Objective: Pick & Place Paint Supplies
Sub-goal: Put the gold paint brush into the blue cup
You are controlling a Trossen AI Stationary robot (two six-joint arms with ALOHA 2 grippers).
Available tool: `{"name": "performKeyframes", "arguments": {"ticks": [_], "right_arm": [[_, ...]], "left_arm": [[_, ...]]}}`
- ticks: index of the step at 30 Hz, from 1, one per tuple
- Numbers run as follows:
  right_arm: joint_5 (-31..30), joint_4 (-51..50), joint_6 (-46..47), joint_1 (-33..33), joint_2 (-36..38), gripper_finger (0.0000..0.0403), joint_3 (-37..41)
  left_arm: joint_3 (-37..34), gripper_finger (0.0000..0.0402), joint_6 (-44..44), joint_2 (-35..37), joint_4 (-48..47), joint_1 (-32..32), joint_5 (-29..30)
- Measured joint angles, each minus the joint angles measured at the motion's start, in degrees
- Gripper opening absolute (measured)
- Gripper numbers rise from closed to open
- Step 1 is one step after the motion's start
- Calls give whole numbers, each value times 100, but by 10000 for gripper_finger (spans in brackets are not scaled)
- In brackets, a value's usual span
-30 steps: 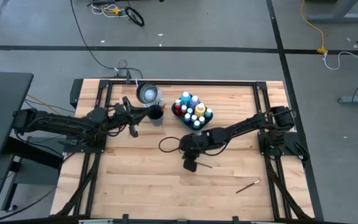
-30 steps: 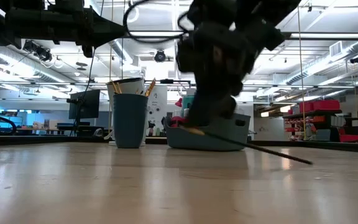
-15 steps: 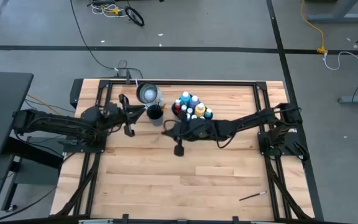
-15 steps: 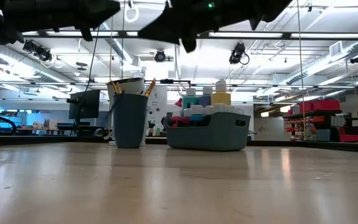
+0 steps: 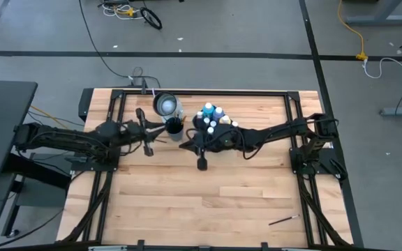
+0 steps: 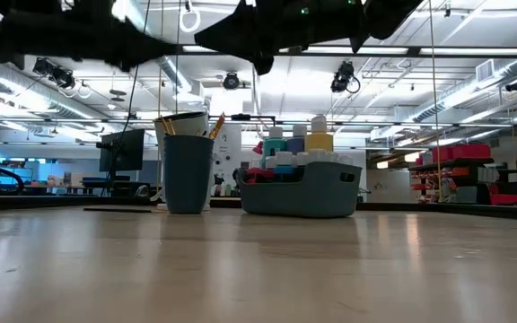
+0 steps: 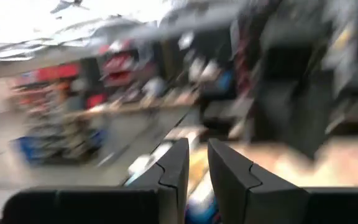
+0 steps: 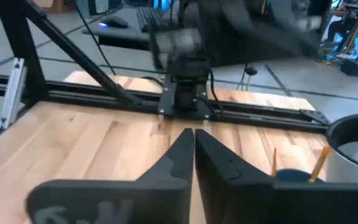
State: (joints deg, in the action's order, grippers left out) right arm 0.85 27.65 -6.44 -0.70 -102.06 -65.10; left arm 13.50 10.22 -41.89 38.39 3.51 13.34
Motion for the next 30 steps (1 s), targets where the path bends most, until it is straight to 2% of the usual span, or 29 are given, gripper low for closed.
{"name": "performKeyframes", "arguments": {"ticks": [2, 5, 7, 9, 12, 14, 16, 21, 25, 30], "right_arm": [[8, 2, -31, -50, 2, 32, 0], [9, -168, -44, -88, 2, 59, 0], [8, -315, -13, -97, 2, 77, 0], [8, -477, -10, -100, 2, 94, 0], [8, -770, -2, -101, 2, 115, 0], [8, -841, 48, -101, 2, 124, 0], [9, -869, 193, -101, 2, 129, 0], [28, -948, 302, -101, 2, 130, 0], [24, -946, 302, -101, 2, 124, 0], [26, -947, 299, -101, 2, 121, 0]], "left_arm": [[0, 73, 362, 0, -553, -2, 628], [0, 95, 364, -1, -1431, 6, 1779], [0, 116, 128, -4, -2126, 3, 1969], [-2, 139, -261, -8, -2752, 5, 1792], [-2, 171, -946, -11, -3575, 62, 1210], [-2, 188, -1463, -10, -3899, 110, 959], [-2, 201, -1614, -10, -4113, 187, 884], [-2, 218, -1561, -270, -4120, 643, 560], [0, 220, -1382, -866, -3982, 1140, 108], [-1, 220, -481, -1790, -3250, 1516, -229]]}}
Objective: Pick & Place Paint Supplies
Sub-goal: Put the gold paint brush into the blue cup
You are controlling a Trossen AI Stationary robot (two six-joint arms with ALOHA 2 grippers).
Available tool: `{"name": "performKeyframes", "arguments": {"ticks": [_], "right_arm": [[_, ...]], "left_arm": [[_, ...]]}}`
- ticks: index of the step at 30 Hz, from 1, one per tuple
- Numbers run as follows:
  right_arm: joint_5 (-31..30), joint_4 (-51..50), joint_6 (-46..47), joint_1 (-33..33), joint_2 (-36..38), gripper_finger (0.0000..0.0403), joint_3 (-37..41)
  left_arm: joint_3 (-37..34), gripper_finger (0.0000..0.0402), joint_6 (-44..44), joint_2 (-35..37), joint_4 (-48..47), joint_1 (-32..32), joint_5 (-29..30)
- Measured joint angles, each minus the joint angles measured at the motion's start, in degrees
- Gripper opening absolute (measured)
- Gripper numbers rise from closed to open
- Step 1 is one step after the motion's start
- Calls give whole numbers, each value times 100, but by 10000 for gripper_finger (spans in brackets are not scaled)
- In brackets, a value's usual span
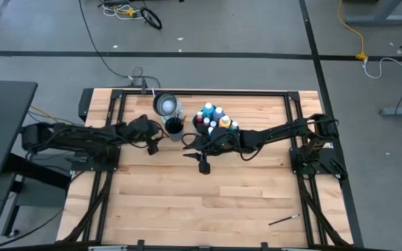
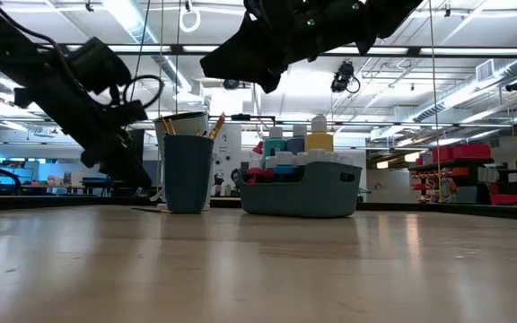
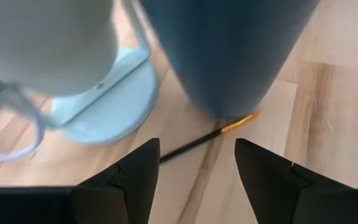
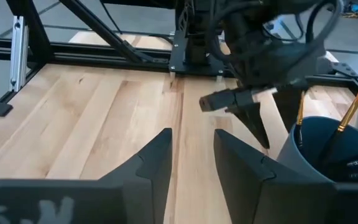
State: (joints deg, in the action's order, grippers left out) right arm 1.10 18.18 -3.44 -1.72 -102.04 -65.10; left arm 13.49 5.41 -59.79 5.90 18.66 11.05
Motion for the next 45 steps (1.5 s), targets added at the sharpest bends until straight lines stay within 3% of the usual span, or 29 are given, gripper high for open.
{"name": "performKeyframes", "arguments": {"ticks": [4, 14, 19, 24, 29, 36, 45], "right_arm": [[0, -35, -1, 0, 0, 121, 0], [-7, -488, -7, 0, 0, 121, -2], [-20, -799, -9, 0, 0, 121, -4], [-17, -994, 33, 0, 0, 121, -4], [-16, -1101, 113, 0, 0, 121, -4], [-15, -1196, 120, 0, 0, 121, -4], [-2, -1192, 302, 0, 0, 121, -4]], "left_arm": [[11, 220, 407, -800, 723, 291, -567], [646, 218, 837, -2355, 681, 642, -1074], [676, 175, 739, -2426, 425, 620, -1257], [671, 93, 572, -2436, 362, 621, -1712], [665, 15, 236, -2435, 316, 516, -1801], [665, 29, -642, -2435, 267, 227, -1964], [665, 24, -1855, -2435, 319, -670, -1595]]}}
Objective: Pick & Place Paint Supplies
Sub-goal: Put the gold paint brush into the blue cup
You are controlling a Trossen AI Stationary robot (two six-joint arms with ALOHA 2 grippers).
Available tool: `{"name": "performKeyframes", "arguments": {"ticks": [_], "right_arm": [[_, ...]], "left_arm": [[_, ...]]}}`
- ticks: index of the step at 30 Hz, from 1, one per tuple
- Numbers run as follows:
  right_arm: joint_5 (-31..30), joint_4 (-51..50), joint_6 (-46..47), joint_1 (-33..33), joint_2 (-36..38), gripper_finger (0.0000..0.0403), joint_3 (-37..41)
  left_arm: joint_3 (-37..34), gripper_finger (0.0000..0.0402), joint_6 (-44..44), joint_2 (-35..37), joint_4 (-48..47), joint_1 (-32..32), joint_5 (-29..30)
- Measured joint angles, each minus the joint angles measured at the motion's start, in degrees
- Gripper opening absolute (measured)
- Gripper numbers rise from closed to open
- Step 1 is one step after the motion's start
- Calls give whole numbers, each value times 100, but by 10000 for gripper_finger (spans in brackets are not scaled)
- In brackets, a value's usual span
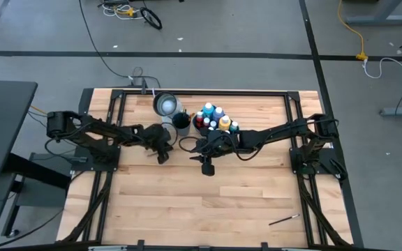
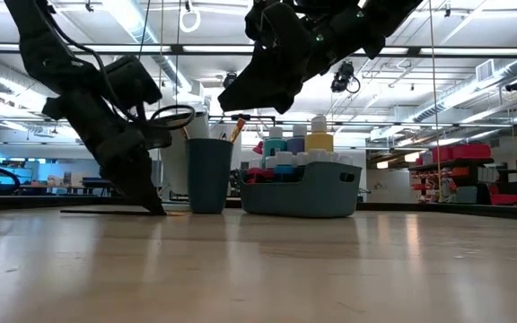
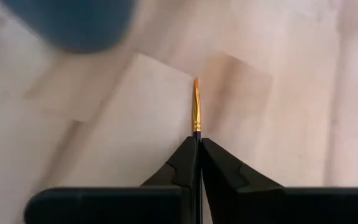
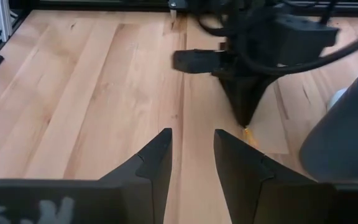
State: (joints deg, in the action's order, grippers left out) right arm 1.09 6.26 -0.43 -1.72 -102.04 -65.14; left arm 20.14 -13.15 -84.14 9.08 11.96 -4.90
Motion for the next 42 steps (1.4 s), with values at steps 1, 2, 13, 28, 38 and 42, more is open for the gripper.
{"name": "performKeyframes", "arguments": {"ticks": [1, 2, 13, 28, 38, 42], "right_arm": [[0, 2, 0, 0, 0, 121, 0], [0, 2, 0, 0, 0, 121, 0], [0, 2, 0, 0, 0, 121, 0], [-18, 48, 0, 0, 0, 121, 0], [-16, -306, -2, 0, 0, 121, 0], [-18, -553, -4, 0, 2, 121, 0]], "left_arm": [[0, 24, -59, 1, 21, -154, 81], [-1, 25, -142, 0, 47, -319, 180], [-72, 20, -793, -56, 733, -1894, 1686], [-63, 16, -760, -53, 2443, -2238, 2472], [-55, 15, -562, 5, 2924, -2231, 3812], [-50, 5, -220, 229, 3526, -2220, 4570]]}}
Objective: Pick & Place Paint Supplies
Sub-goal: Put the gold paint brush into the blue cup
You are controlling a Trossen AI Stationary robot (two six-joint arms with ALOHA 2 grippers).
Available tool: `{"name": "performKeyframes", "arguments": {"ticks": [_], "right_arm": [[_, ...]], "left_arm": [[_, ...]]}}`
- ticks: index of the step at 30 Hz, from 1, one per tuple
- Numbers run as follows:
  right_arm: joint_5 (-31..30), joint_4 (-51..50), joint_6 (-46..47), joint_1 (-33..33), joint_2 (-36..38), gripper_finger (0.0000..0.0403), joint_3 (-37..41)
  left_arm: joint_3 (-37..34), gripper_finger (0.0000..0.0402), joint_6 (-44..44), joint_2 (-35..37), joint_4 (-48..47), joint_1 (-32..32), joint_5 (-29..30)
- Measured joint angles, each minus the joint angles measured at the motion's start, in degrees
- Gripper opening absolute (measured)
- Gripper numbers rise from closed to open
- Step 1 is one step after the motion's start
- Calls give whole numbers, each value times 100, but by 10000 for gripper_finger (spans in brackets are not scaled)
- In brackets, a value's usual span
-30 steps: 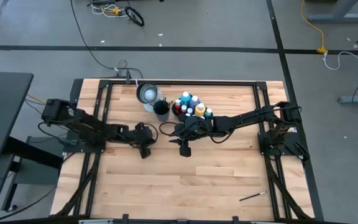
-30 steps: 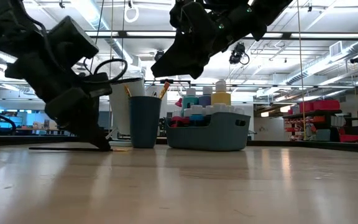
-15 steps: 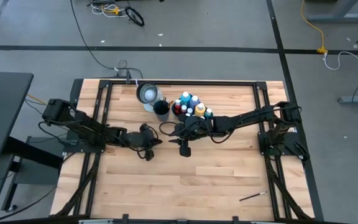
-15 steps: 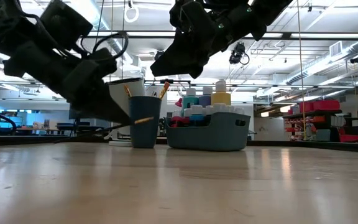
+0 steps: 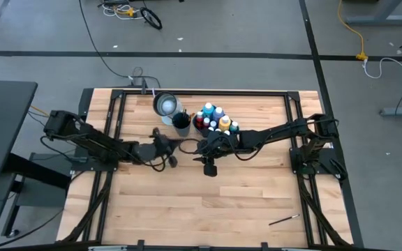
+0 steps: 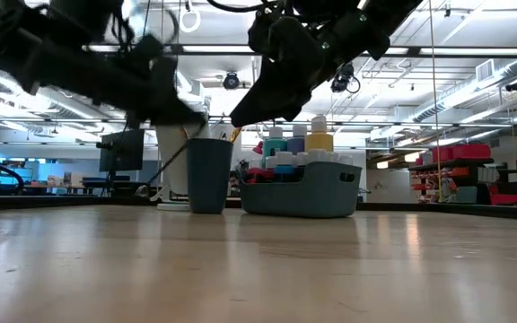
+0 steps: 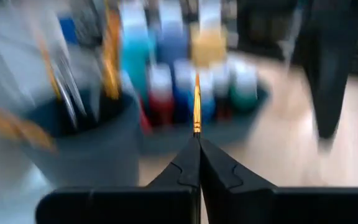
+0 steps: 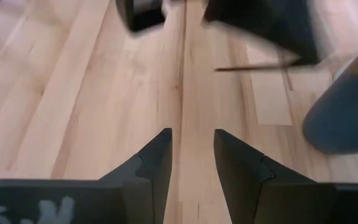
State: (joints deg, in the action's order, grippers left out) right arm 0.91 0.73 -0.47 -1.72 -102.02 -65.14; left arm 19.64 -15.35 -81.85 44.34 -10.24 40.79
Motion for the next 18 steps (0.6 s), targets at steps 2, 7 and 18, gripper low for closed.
{"name": "performKeyframes", "arguments": {"ticks": [2, 7, 18], "right_arm": [[0, -17, 0, 0, -2, 121, 0], [0, -42, -2, 0, 0, 121, 0], [0, -13, -37, 0, 0, 121, 0]], "left_arm": [[2, 4, 524, 176, 595, 6, 267], [9, 7, 2050, 480, 2113, 55, 723], [9, 4, 2419, 486, 3005, 1248, -406]]}}
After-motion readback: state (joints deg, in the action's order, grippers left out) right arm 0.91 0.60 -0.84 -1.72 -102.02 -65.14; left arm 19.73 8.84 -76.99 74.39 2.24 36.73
